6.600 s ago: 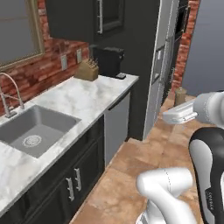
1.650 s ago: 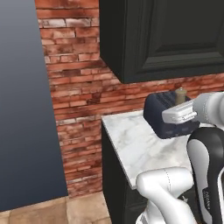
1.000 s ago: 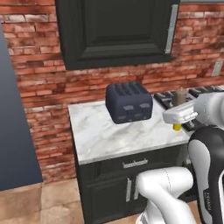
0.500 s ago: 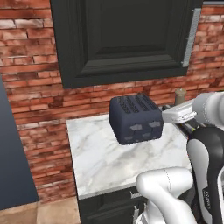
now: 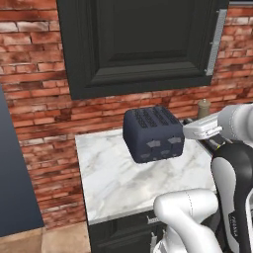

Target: Take 2 condiments from the cabinet and move them on the counter near the stove.Make sure the condiments are lined up with each other, next to each other.

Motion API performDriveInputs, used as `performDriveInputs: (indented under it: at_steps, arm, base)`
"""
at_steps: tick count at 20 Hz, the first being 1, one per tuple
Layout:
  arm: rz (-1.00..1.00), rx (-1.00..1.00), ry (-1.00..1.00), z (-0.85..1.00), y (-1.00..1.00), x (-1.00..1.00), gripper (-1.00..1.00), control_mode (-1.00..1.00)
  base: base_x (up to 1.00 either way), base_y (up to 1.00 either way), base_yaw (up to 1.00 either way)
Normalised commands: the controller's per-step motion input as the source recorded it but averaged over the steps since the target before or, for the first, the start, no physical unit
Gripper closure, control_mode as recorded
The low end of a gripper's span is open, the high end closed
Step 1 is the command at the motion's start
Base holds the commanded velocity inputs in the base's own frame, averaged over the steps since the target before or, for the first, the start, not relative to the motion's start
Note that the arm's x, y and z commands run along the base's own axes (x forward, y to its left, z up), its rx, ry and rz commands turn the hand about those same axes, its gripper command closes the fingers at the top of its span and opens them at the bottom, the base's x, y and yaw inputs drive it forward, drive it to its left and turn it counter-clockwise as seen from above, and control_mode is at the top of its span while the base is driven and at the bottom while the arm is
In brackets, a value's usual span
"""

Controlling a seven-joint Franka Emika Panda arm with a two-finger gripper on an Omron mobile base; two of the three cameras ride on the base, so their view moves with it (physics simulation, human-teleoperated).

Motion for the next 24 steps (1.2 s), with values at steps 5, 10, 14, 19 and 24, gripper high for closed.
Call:
performDriveInputs:
  at_steps: [5,10,14,19,24]
  arm:
    - [0.00,0.00,0.00,0.00,0.00,0.00,1.00,1.00]
    - [-0.04,0.00,0.00,-0.10,-0.31,-0.08,1.00,-1.00]
    - [-0.05,0.00,0.06,-0.23,-0.79,-0.10,1.00,-1.00]
    - [-0.07,0.00,0.07,-0.23,-0.69,-0.01,1.00,-1.00]
    - [-0.03,0.04,0.00,-0.18,-0.51,0.00,1.00,-1.00]
  base:
    - [0.02,-0.04,0.00]
    - [0.00,-0.15,-0.01]
    - [0.00,0.00,0.00]
    - [0.00,0.00,0.00]
    - [0.00,0.00,0.00]
